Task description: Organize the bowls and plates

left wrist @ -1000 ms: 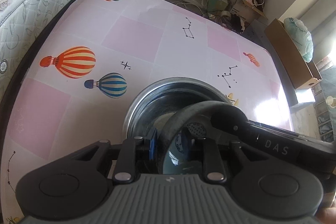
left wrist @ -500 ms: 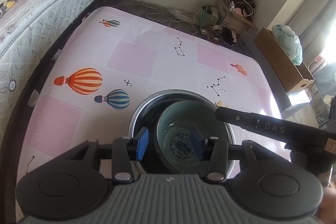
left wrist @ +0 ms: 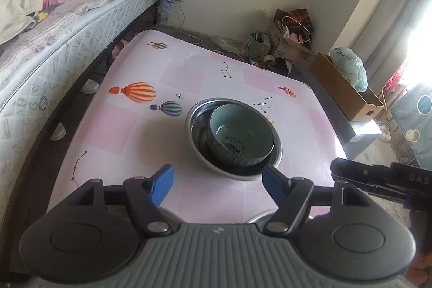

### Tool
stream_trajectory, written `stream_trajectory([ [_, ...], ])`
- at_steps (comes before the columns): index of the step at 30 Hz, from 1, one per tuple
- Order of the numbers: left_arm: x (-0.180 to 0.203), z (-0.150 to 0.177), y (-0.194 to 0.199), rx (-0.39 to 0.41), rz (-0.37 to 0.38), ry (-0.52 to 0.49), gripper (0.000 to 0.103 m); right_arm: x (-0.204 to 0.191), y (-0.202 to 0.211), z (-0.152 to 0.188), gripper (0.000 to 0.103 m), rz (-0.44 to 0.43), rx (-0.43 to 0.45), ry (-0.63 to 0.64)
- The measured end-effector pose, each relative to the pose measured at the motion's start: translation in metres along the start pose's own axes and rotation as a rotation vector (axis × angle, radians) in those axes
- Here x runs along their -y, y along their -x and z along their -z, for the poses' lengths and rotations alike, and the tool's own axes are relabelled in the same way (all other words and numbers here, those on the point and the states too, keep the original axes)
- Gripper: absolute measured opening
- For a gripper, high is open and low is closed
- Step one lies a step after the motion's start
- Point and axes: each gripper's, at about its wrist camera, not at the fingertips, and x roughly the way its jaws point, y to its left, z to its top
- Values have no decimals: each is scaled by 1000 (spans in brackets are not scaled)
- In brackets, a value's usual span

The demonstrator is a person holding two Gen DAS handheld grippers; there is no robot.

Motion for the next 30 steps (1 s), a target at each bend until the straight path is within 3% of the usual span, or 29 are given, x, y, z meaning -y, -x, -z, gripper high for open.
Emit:
stream_trajectory([
  [4,-17,35,25,29,-50,35,74,-12,20,41,33,-41,-7,-19],
  [8,-35,73,52,81,-176,62,74,-23,24,85,34,-69,-41,-69],
  [11,-53,95,72,119,-216,99,74,-34,22,119,34,-80,-83,-96],
  [15,-75,123,87,131,-239,145,74,-57,18,163,34,-61,-132,-56],
  [19,-90,146,82,86,-254,151,72,-73,11,202,34,-23,-153,-30],
  [26,-113,168,62,32,-221,209,55,-77,-22,235,34,45,-145,-88],
  [30,-119,167,56,31,-193,218,54,-75,-39,239,34,54,-119,-137],
])
